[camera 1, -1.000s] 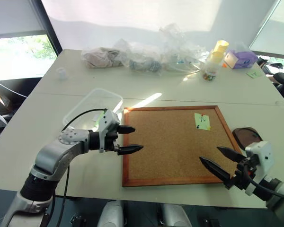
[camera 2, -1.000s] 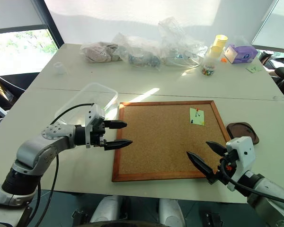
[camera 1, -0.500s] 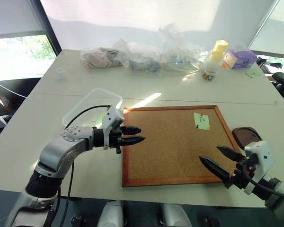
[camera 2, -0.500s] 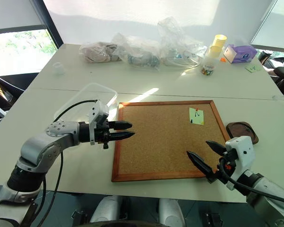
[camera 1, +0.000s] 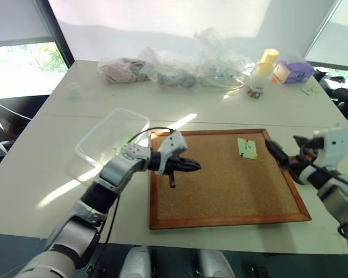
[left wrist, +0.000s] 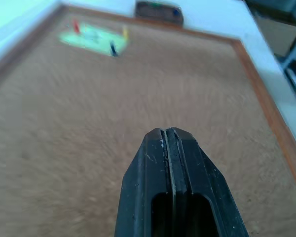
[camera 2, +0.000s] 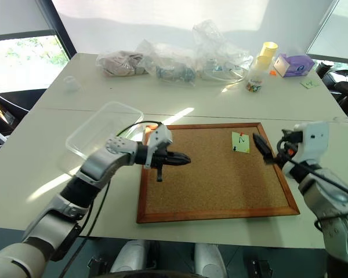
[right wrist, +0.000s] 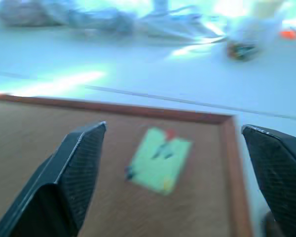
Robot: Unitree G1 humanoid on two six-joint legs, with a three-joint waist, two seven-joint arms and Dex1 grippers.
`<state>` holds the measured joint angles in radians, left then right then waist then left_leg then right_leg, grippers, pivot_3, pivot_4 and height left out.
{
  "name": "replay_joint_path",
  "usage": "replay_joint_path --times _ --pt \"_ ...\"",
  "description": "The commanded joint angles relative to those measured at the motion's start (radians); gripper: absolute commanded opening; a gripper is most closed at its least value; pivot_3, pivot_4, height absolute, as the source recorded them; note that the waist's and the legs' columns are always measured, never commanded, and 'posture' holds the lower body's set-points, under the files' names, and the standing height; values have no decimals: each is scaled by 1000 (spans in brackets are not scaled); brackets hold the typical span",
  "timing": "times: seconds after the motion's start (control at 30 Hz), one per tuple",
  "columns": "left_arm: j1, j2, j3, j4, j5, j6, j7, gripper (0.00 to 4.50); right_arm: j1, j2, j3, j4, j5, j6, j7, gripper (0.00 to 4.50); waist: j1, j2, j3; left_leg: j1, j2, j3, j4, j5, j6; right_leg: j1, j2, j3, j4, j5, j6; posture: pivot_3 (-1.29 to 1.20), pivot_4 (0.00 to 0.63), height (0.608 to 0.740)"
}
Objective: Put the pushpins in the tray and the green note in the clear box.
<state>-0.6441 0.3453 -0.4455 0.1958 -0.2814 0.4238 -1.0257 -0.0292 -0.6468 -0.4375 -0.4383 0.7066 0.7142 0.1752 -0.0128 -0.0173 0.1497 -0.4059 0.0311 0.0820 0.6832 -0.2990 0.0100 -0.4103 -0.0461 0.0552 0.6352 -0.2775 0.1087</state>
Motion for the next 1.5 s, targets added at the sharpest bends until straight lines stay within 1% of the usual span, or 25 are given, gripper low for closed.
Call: replay_joint_path --times 0.03,0.1,0.17,0.27,0.47,0.7,0.8,0.87,0.9,0.93,1.0,1.03,1.27,1.5 --pt "-49 -24 -20 119 98 -125 -3 8 -85 9 55 96 -58 -10 10 4500 1 0 0 -1 0 -1 0 0 0 -2 1 0 1 1 1 0 150 740" --pt "-56 -46 -12 162 110 -151 -9 8 -158 17 130 210 -113 -25 39 4500 3 1 0 -2 1 -2 0 0 0 -2 1 -2 3 1 2 0 150 740" --pt "-58 -52 -11 183 130 -171 -17 8 -219 28 180 312 -160 -44 62 4500 2 1 0 -2 1 -1 0 0 0 -2 0 -1 3 1 2 0 150 740" --pt "-53 -44 -29 203 187 -215 -10 8 -301 50 205 435 -201 -66 84 4500 1 1 0 -2 0 -1 1 0 0 -1 -1 -1 3 1 2 0 150 740" --pt "-31 -59 -16 181 195 -203 -6 8 -388 70 221 568 -252 -105 126 4500 1 1 0 -1 1 -1 1 0 0 0 -2 -1 3 3 5 0 150 740" --pt "-9 -61 -8 147 206 -189 -4 8 -423 82 228 627 -295 -124 166 4500 1 2 -1 -1 1 -2 1 0 0 1 -2 -1 3 3 5 0 150 740" --pt "-6 -63 -7 142 212 -188 -4 0 -428 89 234 643 -314 -133 173 3636 1 2 -1 -1 1 -2 1 0 0 0 -2 -1 3 3 5 0 150 740" --pt "-8 -67 -5 144 214 -187 -5 0 -434 99 237 662 -324 -142 179 2668 1 2 -1 -1 1 -2 1 0 0 1 -2 -1 3 3 5 0 150 740" --pt "-8 -67 -5 142 213 -186 -6 0 -437 103 238 673 -329 -148 181 2105 1 2 -1 -1 1 -2 1 0 0 1 -2 -1 3 3 5 0 150 740" --pt "-8 -68 -5 141 213 -184 -7 0 -440 106 237 681 -333 -151 184 1672 1 2 -1 -1 1 -2 1 0 0 1 -2 -1 3 3 5 0 150 740" --pt "-8 -68 -5 138 213 -182 -9 0 -445 116 227 697 -332 -148 189 497 1 2 -1 -1 1 -2 1 0 0 0 -2 -1 3 3 5 0 150 740" --pt "-8 -68 -5 137 214 -181 -10 0 -446 121 219 701 -326 -139 191 27 2 2 -1 -1 1 -2 1 0 0 1 -2 -2 3 3 5 0 150 740" --pt "-6 -63 -2 127 217 -174 -13 0 -433 136 185 680 -315 -132 194 27 1 2 -1 0 1 -2 1 0 0 1 -3 -2 3 3 5 0 150 740" --pt "-1 -39 -37 121 265 -179 -29 0 -402 132 173 623 -336 -198 187 27 1 2 -1 -1 1 -2 1 0 0 1 -2 -2 3 3 5 0 150 740"
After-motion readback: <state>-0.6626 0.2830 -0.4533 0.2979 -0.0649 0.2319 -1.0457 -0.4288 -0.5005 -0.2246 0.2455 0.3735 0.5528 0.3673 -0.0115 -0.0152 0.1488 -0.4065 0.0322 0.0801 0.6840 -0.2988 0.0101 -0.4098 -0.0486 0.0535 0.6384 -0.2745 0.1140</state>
